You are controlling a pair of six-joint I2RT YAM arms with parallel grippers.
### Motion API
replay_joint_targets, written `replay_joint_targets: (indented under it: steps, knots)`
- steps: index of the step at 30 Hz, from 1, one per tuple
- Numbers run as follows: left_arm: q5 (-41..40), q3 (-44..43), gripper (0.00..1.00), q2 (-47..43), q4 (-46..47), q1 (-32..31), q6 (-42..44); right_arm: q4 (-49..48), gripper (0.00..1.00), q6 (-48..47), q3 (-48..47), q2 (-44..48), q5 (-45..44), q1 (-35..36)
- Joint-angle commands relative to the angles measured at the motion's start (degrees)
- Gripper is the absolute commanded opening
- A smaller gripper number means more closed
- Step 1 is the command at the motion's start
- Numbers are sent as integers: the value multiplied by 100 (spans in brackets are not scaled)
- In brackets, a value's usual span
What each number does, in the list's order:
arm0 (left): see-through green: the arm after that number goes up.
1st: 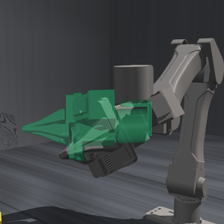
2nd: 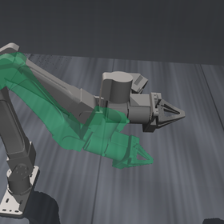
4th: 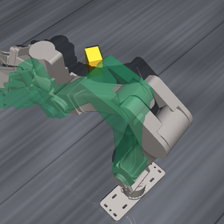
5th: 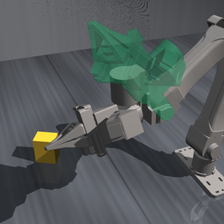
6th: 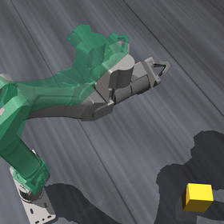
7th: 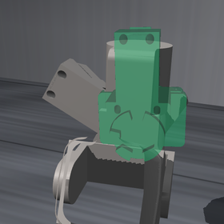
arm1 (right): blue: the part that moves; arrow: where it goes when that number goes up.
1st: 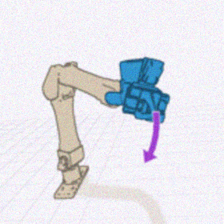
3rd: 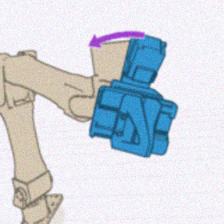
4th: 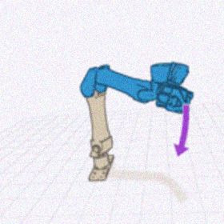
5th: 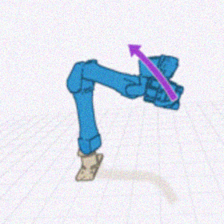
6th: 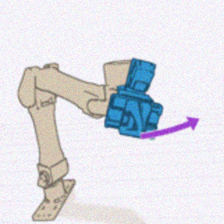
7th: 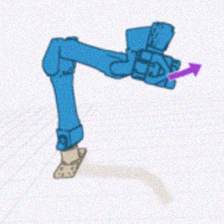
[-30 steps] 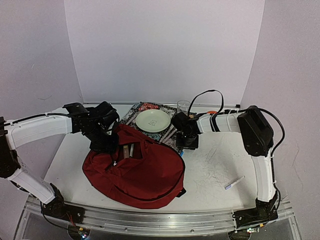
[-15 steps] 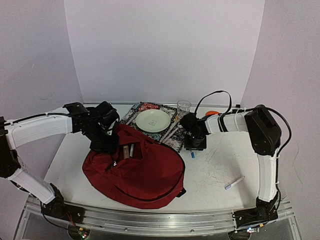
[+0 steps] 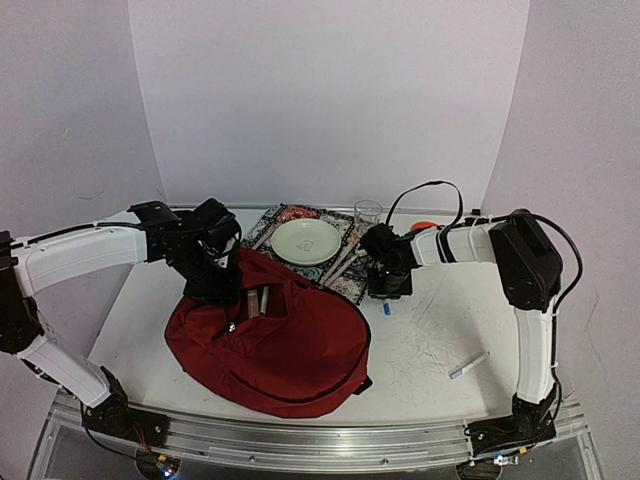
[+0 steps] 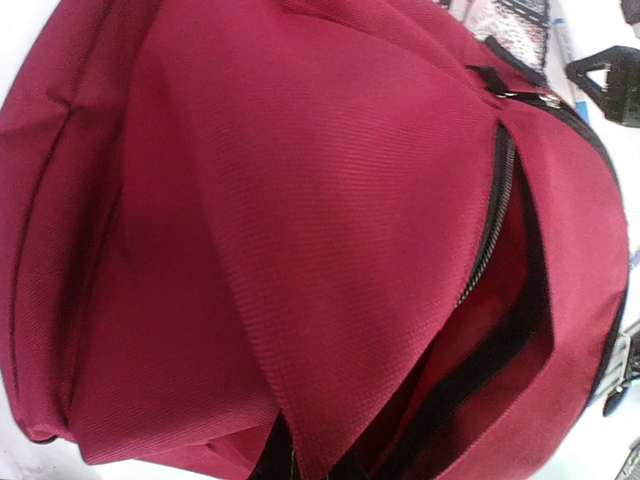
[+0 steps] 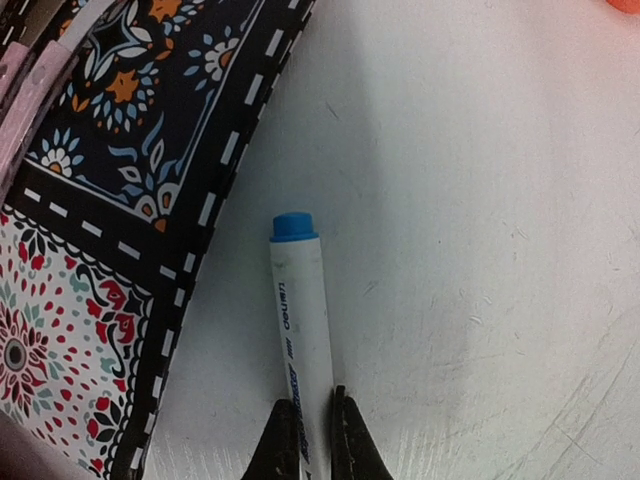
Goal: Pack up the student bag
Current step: Pick up the pen from the center of the board, then place the pen in the lower front pocket of the bag.
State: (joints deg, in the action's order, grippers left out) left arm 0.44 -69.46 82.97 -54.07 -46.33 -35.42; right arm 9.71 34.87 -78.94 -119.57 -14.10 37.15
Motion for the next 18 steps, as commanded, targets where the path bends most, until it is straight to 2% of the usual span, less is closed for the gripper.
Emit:
replay_joint_targets:
  steps: [1, 5, 11, 15, 18]
  knots:
    - [458, -461, 0, 76, 161, 28, 129, 391, 0, -187, 349, 775, 200, -32]
    - [754, -639, 0, 142, 339, 7, 94, 392, 0, -290, 464, 1508, 621, -32]
    - [1080, -778, 0, 287, 643, -72, -55, 393, 0, -148, 558, 2340, 1708, 16]
    - [1186, -904, 0, 412, 825, -194, -188, 269, 0, 36, 560, 2661, 2511, 253]
    - [1204, -1010, 0, 556, 890, -304, -208, 236, 0, 154, 444, 2745, 2743, 562]
